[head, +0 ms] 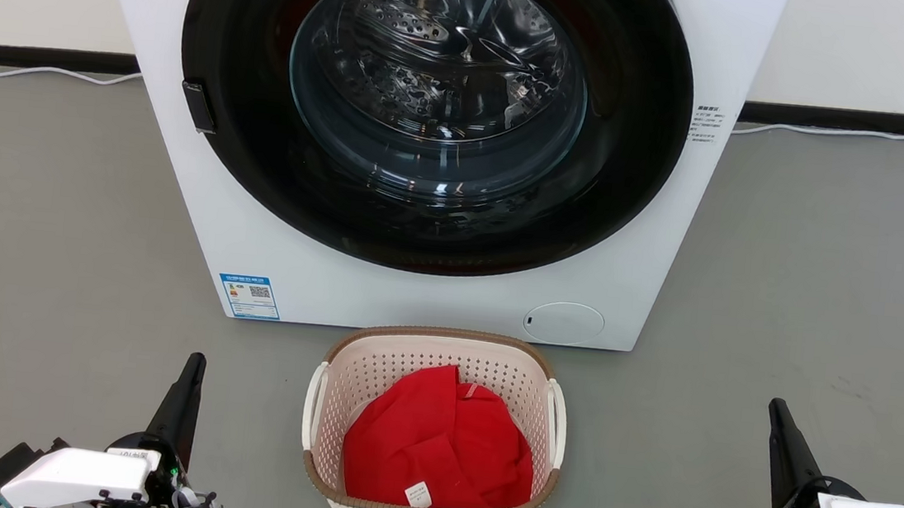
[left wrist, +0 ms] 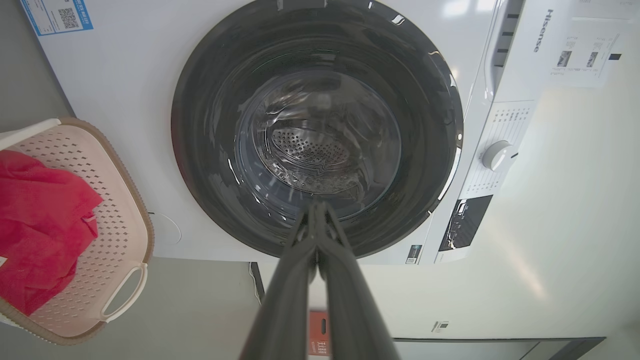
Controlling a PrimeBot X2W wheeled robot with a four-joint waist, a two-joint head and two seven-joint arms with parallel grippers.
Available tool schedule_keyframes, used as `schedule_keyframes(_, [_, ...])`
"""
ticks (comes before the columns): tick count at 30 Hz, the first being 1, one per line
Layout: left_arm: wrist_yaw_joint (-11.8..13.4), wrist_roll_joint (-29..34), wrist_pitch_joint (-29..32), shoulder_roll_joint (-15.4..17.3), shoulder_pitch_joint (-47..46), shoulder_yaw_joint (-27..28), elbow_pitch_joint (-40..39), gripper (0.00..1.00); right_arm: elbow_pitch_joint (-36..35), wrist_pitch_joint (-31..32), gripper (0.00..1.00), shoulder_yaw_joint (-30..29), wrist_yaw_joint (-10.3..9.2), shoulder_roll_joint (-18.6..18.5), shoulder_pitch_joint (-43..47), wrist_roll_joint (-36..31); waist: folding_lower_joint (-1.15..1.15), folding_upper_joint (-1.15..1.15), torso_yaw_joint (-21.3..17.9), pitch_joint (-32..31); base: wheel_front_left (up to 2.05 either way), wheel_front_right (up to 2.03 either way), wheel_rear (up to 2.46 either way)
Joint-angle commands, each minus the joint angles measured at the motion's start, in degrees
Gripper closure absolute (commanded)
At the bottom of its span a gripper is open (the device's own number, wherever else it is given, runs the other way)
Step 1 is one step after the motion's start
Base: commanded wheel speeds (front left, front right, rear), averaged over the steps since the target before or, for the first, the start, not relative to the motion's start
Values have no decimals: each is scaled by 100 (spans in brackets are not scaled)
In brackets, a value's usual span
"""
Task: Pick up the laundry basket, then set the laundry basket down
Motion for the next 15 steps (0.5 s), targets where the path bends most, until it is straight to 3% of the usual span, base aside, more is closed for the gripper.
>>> schedule_keyframes(1, [-42, -36, 34, 76, -283, 177, -168, 100, -180, 59, 100, 112, 42, -25, -246, 39, 0, 0, 0, 0, 0, 0, 0])
schedule_keyframes(15, [-42, -36, 34, 76, -283, 177, -168, 100, -180, 59, 100, 112, 42, -25, -246, 39, 0, 0, 0, 0, 0, 0, 0])
